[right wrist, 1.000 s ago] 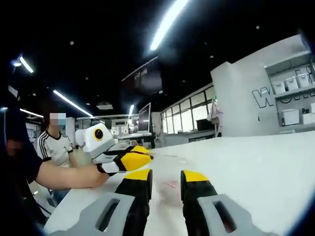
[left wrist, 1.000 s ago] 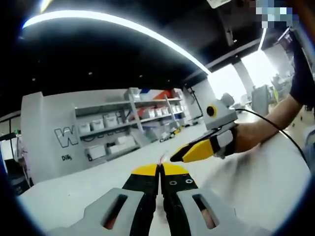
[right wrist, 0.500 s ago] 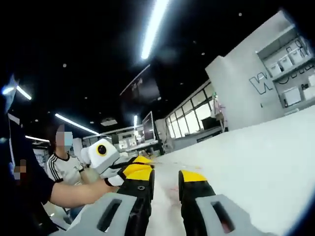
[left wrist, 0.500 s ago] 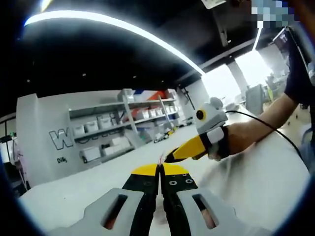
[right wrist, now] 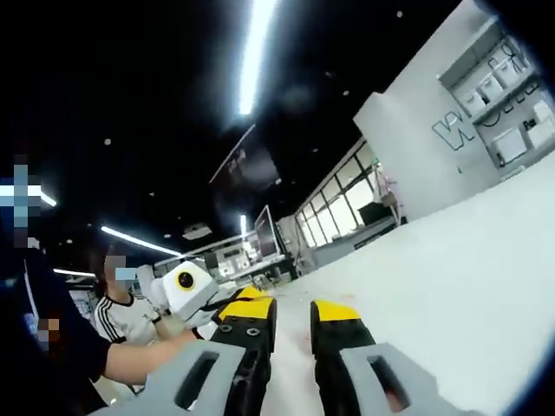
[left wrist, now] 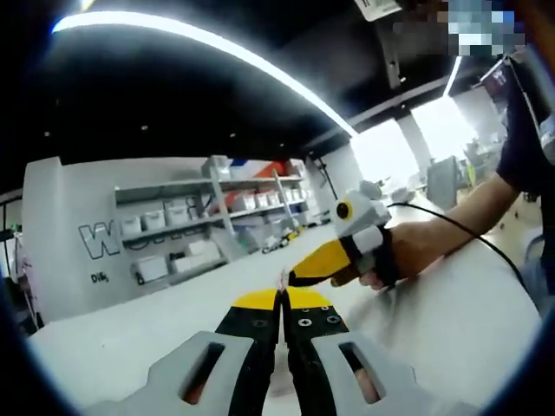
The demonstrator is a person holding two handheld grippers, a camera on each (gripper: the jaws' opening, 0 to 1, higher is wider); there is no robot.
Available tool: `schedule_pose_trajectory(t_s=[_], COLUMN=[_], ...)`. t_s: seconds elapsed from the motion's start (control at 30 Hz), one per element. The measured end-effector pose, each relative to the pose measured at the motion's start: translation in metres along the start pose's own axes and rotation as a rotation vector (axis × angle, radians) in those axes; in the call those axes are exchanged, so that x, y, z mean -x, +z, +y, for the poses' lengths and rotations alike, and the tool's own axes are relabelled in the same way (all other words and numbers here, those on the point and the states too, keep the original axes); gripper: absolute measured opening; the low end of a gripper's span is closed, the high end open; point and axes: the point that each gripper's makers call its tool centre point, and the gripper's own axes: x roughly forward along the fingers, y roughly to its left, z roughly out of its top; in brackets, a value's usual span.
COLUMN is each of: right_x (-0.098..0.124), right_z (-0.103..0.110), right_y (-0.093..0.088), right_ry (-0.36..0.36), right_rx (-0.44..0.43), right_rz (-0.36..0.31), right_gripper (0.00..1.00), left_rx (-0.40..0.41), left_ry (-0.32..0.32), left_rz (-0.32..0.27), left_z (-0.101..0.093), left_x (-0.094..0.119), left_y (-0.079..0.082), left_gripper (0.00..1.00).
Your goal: Open the resealable bag by pulling the two sides of the seal apart until the entire bag opening is separated and visibly accessible.
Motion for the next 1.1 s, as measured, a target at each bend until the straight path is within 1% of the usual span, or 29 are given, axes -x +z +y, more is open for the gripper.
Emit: schedule_pose_trajectory(t_s=[0.33,0.5,0.7,0.97,1.1], right_x=[0.001,0.002,0.002,0.003,0.004], right_z=[-0.002,-0.002,-0.001,0.000,0.001], right_y=[0.002,0.001,0.000,0.002,0.003], right_ry=[-0.002,0.000,0.006,0.017,0.020], right_rx=[-0.048,-0.060,-0.075,-0.131,-0.188], right_rz=[-0.009,-0.007,-0.006,-0.018,-0.020], right_gripper=[0.09,0.03,0.00,0.00,0.00], left_rx=[0.019,0.019,0.015,0.006,0.004], left_ry=[-0.016,-0.022,-0.033,-0.045,-0.044], left_rz=[-0.013,-0.014,-0.014,-0.010,-0.010], left_z=[-0.004,-0.005,-0.008,-0.011,-0.010], left_x=[0.000,-0.001,-0.002,-0.003,-0.003], left_y=[0.002,0.002,0.002,0.001,0.001], left_gripper=[0.02,0.02,0.02,0.02,0.02])
